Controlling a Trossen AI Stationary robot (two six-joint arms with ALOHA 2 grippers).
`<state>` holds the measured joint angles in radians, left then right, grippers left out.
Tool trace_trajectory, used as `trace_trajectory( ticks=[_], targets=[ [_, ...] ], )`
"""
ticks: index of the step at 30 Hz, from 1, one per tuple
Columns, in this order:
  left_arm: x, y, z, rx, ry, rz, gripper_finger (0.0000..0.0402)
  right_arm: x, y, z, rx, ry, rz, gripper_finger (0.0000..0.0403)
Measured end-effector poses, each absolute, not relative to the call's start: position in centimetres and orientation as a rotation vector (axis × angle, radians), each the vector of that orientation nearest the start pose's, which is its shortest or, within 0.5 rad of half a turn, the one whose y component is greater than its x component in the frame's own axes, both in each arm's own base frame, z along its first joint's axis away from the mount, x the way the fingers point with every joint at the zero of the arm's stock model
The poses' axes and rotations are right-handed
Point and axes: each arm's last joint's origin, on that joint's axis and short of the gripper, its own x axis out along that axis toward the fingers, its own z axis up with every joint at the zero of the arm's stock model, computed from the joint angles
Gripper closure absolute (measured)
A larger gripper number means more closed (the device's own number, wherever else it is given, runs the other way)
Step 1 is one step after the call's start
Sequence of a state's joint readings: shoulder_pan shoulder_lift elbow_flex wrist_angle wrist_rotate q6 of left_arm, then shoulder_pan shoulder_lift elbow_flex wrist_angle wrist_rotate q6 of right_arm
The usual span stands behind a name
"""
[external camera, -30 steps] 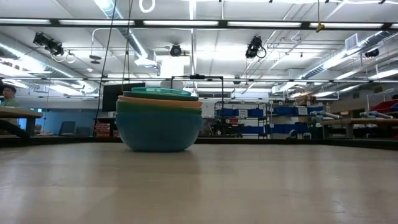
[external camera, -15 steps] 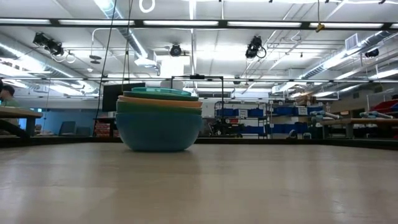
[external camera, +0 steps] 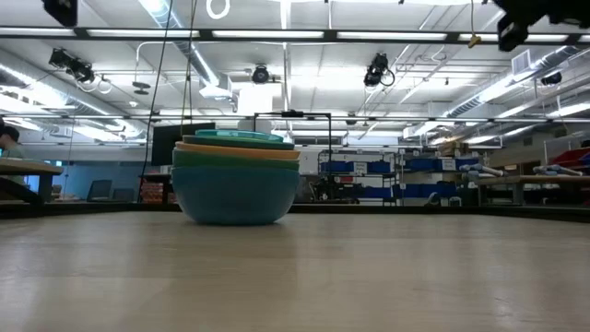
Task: Nest bowls inside each other
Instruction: Return to Home Position
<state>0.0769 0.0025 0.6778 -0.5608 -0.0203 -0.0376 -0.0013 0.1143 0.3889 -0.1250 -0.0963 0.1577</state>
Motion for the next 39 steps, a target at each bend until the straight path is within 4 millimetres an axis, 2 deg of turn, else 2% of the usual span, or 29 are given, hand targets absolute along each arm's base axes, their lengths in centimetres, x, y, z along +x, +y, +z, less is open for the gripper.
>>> trace_trajectory(
  ticks=[3, 9, 15, 20, 31, 39],
  targets=[
    [2.3, 0.2, 30.0, -0.035, -0.114, 0.067, 0.0312, 8.2, 0.3, 25.4, 0.154, -0.153, 0.112, 0.0279],
    [6.1, 0.3, 25.8, -0.064, -0.137, 0.026, 0.0312, 9.1, 0.3, 23.3, 0.166, -0.158, 0.114, 0.0279],
    [8.5, 0.4, 21.5, -0.070, -0.175, -0.011, 0.0312, 9.2, 0.3, 23.0, 0.143, -0.155, 0.108, 0.0279],
    [9.5, 0.5, 18.4, -0.071, -0.182, -0.028, 0.0312, 9.2, 0.3, 22.6, 0.089, -0.116, 0.095, 0.0279],
    [9.7, 0.6, 16.8, -0.055, -0.024, 0.039, 0.0312, 9.4, 0.3, 20.9, 0.001, 0.051, 0.097, 0.0279],
    [9.7, 0.6, 16.8, -0.058, -0.030, 0.039, 0.0312, 9.3, 0.3, 20.2, 0.009, 0.125, 0.097, 0.0279]
  ],
)
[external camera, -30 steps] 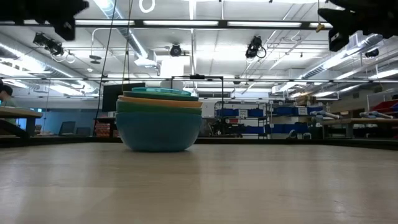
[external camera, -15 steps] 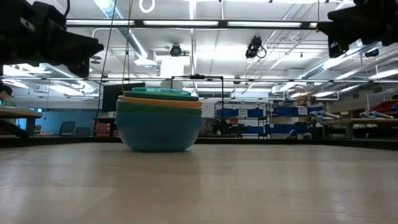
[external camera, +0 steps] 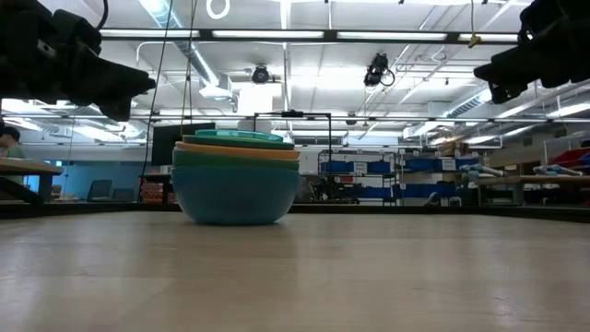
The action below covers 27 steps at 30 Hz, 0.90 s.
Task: Nest bowls inside each other
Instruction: Return to Home Position
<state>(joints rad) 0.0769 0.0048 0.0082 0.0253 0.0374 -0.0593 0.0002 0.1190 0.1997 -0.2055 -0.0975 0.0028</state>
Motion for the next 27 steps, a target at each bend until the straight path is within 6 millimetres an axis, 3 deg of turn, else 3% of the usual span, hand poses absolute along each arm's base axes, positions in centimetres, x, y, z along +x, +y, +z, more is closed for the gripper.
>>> trace_trajectory(
  ticks=[27],
  targets=[
    [9.73, 0.64, 16.95, -0.055, -0.042, 0.038, 0.0312, 9.32, 0.28, 20.32, -0.015, 0.115, 0.098, 0.0279]
  ],
)
